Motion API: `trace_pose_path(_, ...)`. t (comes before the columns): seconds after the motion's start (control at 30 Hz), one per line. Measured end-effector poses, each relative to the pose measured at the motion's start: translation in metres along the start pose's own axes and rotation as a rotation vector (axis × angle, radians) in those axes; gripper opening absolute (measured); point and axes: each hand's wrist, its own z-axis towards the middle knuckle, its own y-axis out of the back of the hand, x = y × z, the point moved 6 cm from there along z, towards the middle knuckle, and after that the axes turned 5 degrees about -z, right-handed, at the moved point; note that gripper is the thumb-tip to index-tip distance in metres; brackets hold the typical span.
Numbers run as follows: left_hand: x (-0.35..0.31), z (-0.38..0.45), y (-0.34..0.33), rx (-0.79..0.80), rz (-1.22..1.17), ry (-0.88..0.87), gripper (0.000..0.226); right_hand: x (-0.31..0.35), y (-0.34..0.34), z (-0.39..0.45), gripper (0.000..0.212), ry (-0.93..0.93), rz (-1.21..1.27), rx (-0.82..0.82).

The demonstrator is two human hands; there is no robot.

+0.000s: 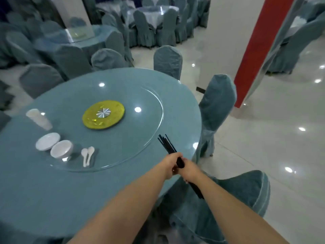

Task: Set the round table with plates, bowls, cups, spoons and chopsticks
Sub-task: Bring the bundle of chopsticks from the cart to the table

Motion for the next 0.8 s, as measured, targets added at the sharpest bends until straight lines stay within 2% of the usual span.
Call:
trace_pose_path(0.1,-0.009,0.0,0.048,-0.08,-0.031,-0.006,0.015,0.036,-0.029,0.021,0.027,0.068,-0.045,0.06)
trace_pose_path(0.23,-0.021,0.008,0.101,-0.081,-0.122,-0.028,0.032,0.069,-0.055,0.045,0.029,0.104,-0.07,0.114)
trace_pose_path(0.37,-0.033,0.027,0.154,-0.072,-0.212,-0.034,0.038,0.091,-0.07,0.075,0.024,0.064,-0.151,0.132)
trace_pose_path(0.43,-0.041,0.039,0.184,-0.107,-0.141,-0.033,0.035,0.102,-0.074,0.09,0.016,0.025,-0.175,0.12)
trace_pose_path(0.5,-0.049,0.052,0.218,-0.154,0.041,-0.032,0.028,0.117,-0.08,0.109,0.013,-0.012,-0.199,0.099)
trace_pose_path(0.63,-0.07,0.081,0.277,-0.194,0.346,-0.057,0.017,0.146,-0.096,0.144,0.023,-0.069,-0.228,0.102)
trace_pose_path(0.8,-0.091,0.105,0.345,-0.27,0.407,-0.052,0.013,0.178,-0.123,0.174,0.024,-0.085,-0.279,0.121)
